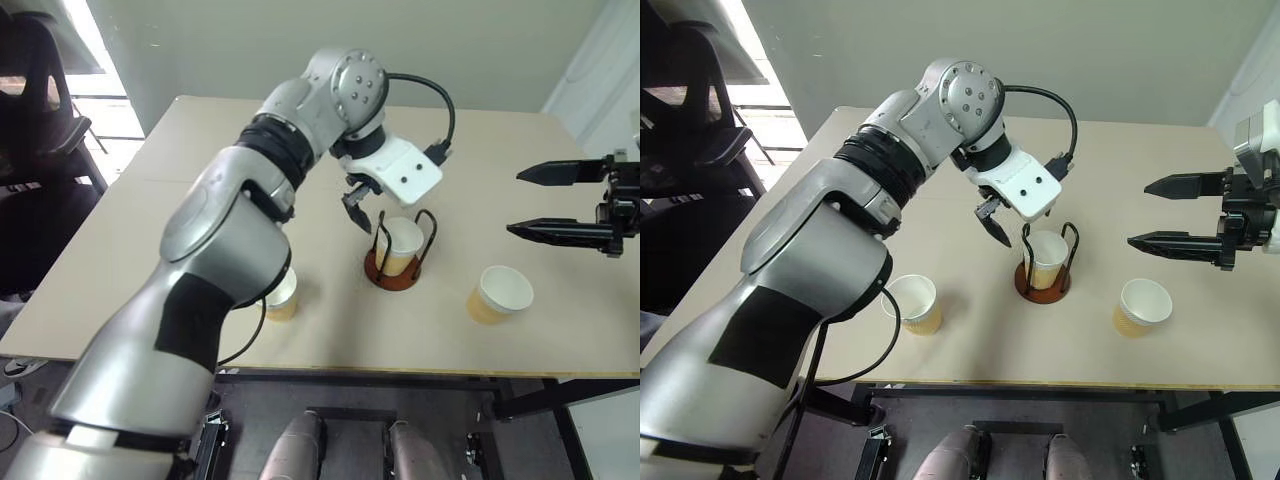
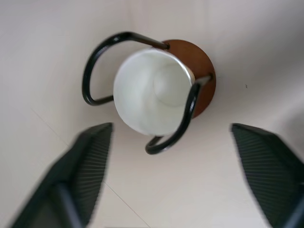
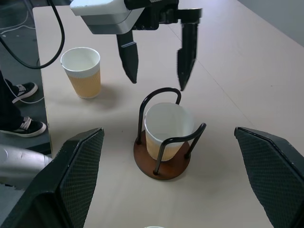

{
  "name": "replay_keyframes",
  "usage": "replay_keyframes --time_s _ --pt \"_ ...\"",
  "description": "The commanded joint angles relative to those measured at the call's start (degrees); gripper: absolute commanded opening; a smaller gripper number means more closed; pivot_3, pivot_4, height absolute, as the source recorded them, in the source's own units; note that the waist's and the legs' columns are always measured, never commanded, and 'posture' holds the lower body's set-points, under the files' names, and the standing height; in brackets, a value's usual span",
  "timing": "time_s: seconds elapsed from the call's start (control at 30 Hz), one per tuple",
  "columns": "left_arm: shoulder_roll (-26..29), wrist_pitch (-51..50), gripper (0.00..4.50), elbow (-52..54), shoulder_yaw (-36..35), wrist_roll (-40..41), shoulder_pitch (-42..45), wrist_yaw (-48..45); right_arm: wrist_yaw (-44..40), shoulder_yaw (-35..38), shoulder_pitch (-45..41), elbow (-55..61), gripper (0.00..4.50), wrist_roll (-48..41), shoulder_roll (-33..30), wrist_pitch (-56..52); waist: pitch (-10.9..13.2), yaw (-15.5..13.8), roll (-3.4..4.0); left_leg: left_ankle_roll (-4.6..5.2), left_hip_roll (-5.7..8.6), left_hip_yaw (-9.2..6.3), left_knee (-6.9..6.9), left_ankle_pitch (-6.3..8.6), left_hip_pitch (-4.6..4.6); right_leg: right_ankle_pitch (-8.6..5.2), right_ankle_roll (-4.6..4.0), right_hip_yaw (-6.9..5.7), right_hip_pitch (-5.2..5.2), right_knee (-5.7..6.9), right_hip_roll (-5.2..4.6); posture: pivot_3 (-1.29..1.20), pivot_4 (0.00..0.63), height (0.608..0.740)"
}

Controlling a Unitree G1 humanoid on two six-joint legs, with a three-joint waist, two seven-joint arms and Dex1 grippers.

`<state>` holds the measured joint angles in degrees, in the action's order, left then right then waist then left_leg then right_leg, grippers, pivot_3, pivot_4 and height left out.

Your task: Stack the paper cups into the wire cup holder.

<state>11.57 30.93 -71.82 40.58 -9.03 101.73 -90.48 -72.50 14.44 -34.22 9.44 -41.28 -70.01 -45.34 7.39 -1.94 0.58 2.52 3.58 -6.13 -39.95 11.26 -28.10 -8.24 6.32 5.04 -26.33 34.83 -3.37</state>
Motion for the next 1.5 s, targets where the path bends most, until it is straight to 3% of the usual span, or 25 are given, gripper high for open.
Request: replay_keyframes --time_s 0.03,0.13,0.4,0.57,0.7,0.87,1.0,1.5 --pt "-0.94 -1.30 4.44 0.70 -5.74 0.25 0.59 2.01 1.04 2.15 0.30 0.83 4.50 1.03 -1.46 0.91 0.00 -0.01 0.00 0.00 0.00 0.00 0.00 0.01 0.00 -0.01 0.01 0.00 0.00 0.00 0.00 0.00 0.150 0.740" --pt "-0.26 -3.77 4.44 1.38 -10.48 1.60 -0.09 3.11 2.84 1.48 1.22 1.58 4.50 2.09 -1.70 -0.42 0.00 0.01 0.01 0.01 0.01 0.00 0.00 0.03 0.00 -0.04 0.02 0.00 0.00 0.00 0.00 0.00 0.150 0.740" --pt "9.22 -10.22 4.44 1.85 -19.43 2.50 0.23 -1.19 6.45 2.56 -0.27 3.97 4.50 -4.15 -1.54 -11.99 -0.02 0.45 0.14 -0.02 -0.03 0.08 0.16 0.05 0.03 -0.11 0.00 0.10 -0.16 0.07 0.08 0.00 0.150 0.740" --pt "15.07 -19.99 4.44 7.01 -15.91 12.30 -1.38 -2.02 7.15 6.40 1.50 8.02 4.50 -13.67 -2.25 -22.65 -0.01 0.01 0.15 -0.08 0.00 0.08 0.22 0.09 -0.02 -0.29 -0.08 0.05 -0.20 0.07 0.04 0.00 0.150 0.740" --pt "20.97 -26.60 4.44 13.81 -10.09 20.61 -4.00 -2.02 7.23 7.92 6.10 11.71 4.50 -15.70 -3.28 -25.02 -0.02 0.01 0.17 -0.22 -0.02 0.08 0.18 0.33 -0.01 -0.48 -0.23 -0.03 -0.21 0.12 0.08 0.00 0.150 0.740" --pt "27.23 -34.75 4.44 25.45 -4.01 32.05 -7.98 -2.02 1.66 4.93 23.20 16.82 4.50 0.07 -8.65 -8.38 -0.01 -0.48 0.21 -0.50 -0.21 -0.11 0.03 0.38 -0.08 -0.60 -0.29 -0.15 -0.23 0.20 0.04 0.00 0.150 0.740" --pt "29.60 -37.52 4.44 30.24 -1.52 36.48 -8.94 -2.02 -0.13 2.64 29.41 14.99 4.50 9.43 -9.78 3.32 0.02 -0.26 0.25 -0.16 -0.09 0.17 -0.03 0.61 -0.03 -0.63 -0.26 -0.21 -0.19 0.22 0.24 0.00 0.150 0.740" --pt "34.64 -39.52 4.44 38.01 4.85 43.58 -10.35 -2.02 -0.51 -13.25 22.31 8.04 4.50 26.37 -7.69 22.09 0.01 0.31 0.24 -0.13 -0.16 0.11 -0.13 0.28 0.25 -0.26 -0.12 -0.08 0.12 0.15 0.12 0.00 0.150 0.740"
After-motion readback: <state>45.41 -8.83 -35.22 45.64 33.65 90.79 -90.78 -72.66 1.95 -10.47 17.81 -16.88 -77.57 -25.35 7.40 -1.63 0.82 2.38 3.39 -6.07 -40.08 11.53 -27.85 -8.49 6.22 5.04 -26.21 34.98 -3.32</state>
